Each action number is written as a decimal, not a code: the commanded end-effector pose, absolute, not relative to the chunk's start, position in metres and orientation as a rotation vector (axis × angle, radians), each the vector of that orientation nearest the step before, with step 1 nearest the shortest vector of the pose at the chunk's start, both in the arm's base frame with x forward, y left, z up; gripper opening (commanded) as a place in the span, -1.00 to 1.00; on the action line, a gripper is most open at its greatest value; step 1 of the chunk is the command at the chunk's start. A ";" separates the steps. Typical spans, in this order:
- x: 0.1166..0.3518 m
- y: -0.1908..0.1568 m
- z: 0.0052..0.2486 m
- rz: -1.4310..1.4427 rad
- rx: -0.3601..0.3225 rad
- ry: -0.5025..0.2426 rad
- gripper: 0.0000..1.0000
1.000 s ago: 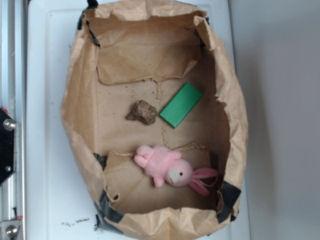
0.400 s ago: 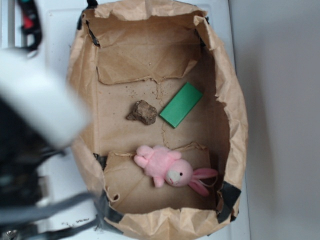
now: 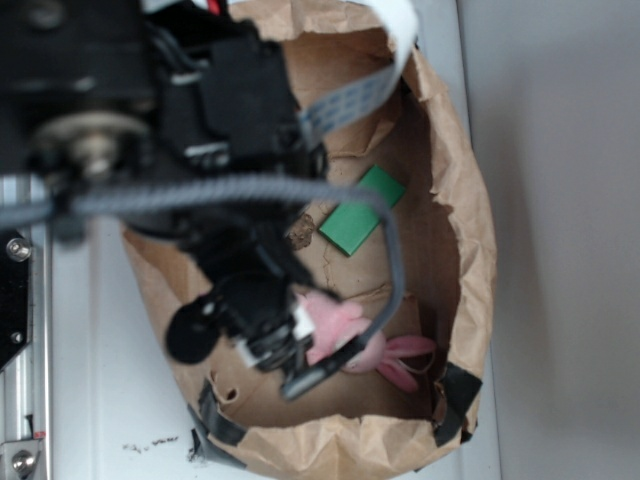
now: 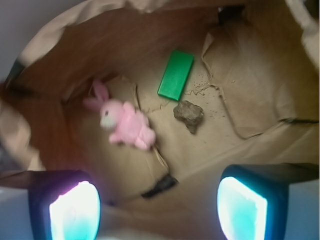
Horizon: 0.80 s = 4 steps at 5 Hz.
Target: Grab the green block.
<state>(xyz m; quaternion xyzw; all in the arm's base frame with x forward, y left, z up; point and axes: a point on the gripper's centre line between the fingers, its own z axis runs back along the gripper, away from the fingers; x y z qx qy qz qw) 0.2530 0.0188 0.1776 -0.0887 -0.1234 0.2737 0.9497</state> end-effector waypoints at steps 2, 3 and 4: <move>0.289 0.029 0.151 0.701 -0.150 -0.402 1.00; 0.289 0.029 0.151 0.701 -0.150 -0.402 1.00; 0.289 0.029 0.151 0.701 -0.150 -0.402 1.00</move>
